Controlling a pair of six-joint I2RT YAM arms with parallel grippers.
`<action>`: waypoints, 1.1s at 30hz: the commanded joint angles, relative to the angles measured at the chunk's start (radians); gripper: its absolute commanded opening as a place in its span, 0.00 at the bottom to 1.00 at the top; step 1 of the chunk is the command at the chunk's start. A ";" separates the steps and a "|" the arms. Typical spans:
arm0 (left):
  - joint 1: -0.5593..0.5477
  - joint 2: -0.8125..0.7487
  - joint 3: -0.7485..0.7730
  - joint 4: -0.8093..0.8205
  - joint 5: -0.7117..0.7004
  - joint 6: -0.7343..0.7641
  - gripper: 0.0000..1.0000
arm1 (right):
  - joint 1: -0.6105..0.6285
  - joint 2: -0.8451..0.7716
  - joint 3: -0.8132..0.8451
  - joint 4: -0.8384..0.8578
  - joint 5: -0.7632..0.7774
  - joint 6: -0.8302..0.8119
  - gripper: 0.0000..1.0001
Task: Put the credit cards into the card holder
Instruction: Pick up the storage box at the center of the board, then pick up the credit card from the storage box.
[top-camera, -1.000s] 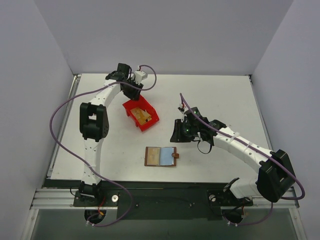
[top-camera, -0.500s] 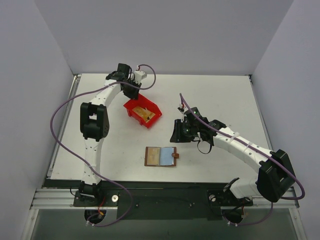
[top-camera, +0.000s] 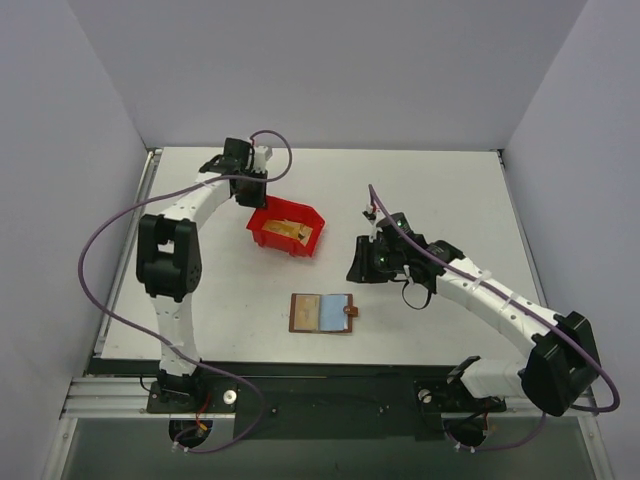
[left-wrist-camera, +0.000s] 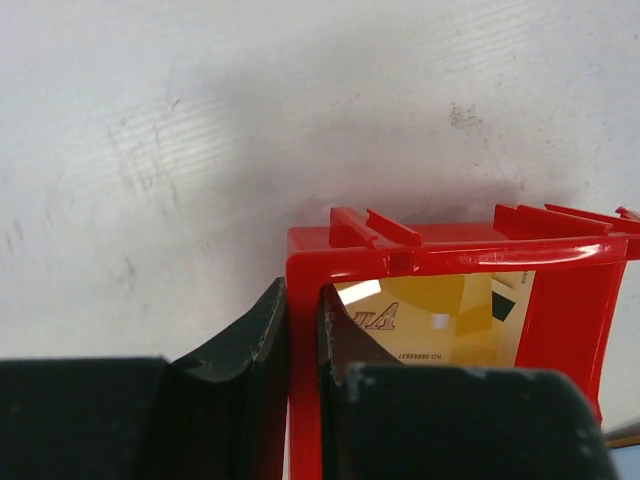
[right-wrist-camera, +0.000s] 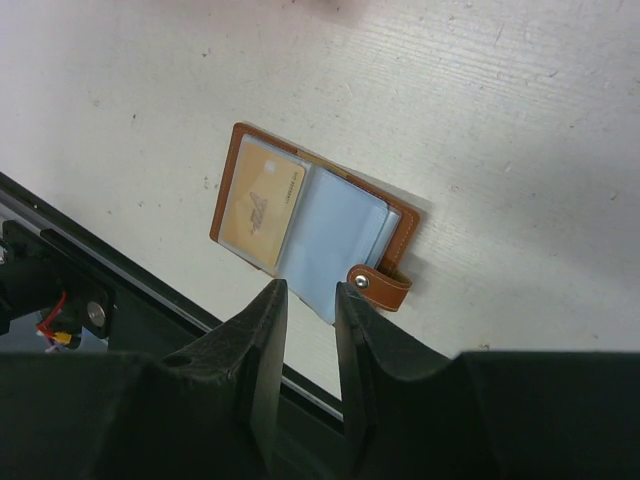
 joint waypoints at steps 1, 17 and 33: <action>0.002 -0.262 -0.182 0.188 -0.091 -0.269 0.00 | -0.008 -0.066 0.031 -0.045 0.019 -0.034 0.22; -0.302 -1.014 -1.058 0.576 -0.452 -0.645 0.00 | -0.007 -0.150 0.176 -0.089 -0.133 -0.140 0.18; -0.650 -1.456 -1.537 0.924 -0.923 -0.674 0.00 | 0.278 -0.046 0.145 -0.015 0.011 -0.228 0.24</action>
